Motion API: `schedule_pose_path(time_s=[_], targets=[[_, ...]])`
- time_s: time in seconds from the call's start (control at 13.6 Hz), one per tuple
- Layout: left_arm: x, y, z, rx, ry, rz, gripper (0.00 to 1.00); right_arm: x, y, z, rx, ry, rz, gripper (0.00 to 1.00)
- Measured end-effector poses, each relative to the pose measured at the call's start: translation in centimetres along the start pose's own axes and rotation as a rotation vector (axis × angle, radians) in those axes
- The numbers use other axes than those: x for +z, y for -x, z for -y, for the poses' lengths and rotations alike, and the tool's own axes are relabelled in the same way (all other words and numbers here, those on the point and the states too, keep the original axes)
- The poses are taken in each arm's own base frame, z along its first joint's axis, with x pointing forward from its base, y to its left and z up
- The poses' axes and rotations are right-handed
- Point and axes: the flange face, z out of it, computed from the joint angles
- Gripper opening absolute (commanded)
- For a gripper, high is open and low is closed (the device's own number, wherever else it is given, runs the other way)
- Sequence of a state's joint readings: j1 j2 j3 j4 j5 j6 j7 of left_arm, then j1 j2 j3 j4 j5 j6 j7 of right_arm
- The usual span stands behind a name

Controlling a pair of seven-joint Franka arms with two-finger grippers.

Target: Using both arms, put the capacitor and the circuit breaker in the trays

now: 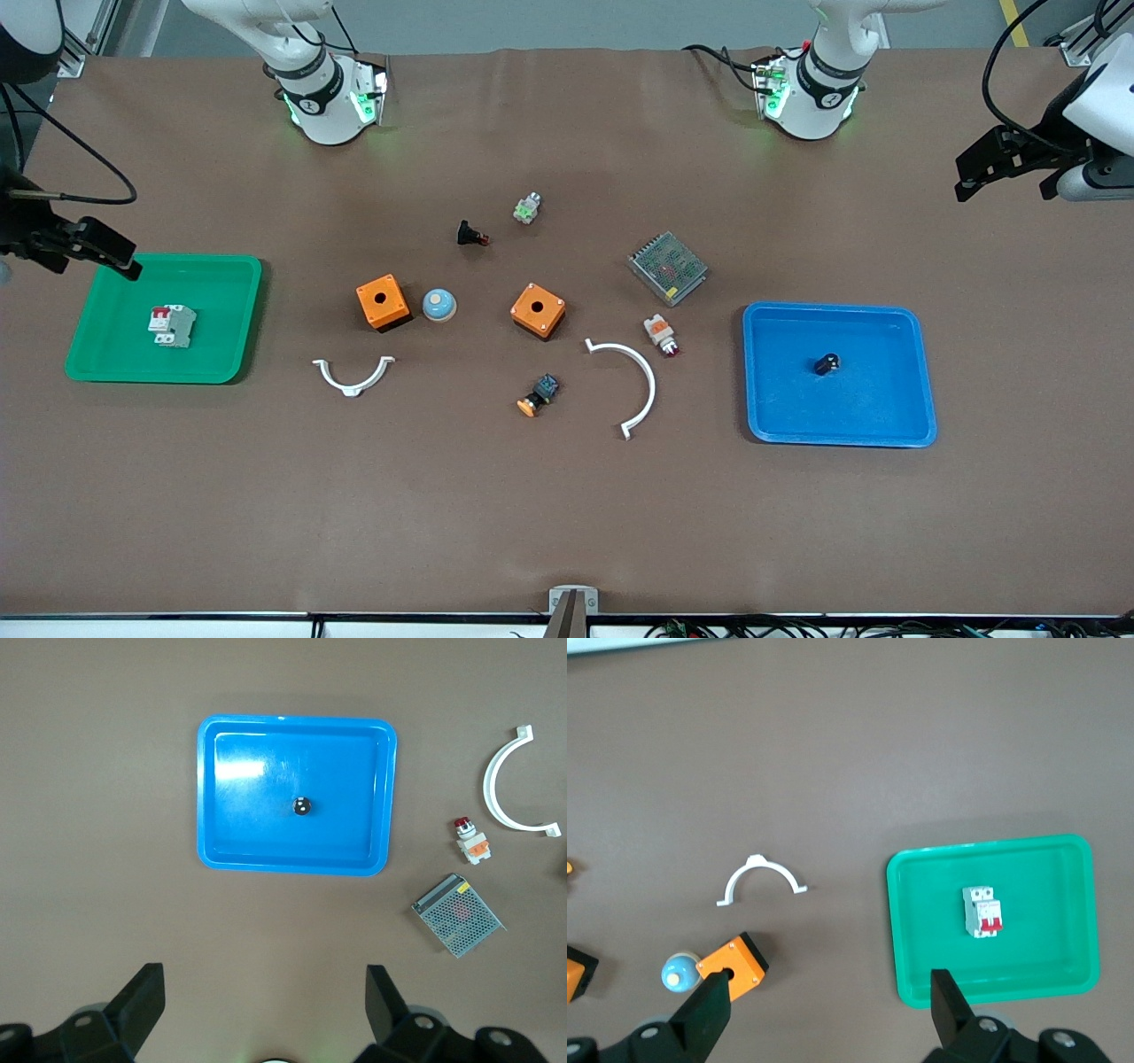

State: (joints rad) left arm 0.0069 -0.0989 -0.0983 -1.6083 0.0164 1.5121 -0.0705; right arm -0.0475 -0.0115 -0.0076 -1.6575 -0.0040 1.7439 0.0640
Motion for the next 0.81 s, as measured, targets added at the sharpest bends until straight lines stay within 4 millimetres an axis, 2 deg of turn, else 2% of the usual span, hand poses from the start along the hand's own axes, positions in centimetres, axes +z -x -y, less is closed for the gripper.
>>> schedule_pose_path(time_s=[0.3,0.81], targets=[[0.08,-0.36,0.01,0.007,0.001,0.001,1.0,0.39,-0.8,0.07,0.0,0.0,0.003,1.0],[0.66,-0.59,0.28,0.003,0.001,0.019,1.0,0.64,-0.57,0.07,-0.001,0.002,0.027,1.0]])
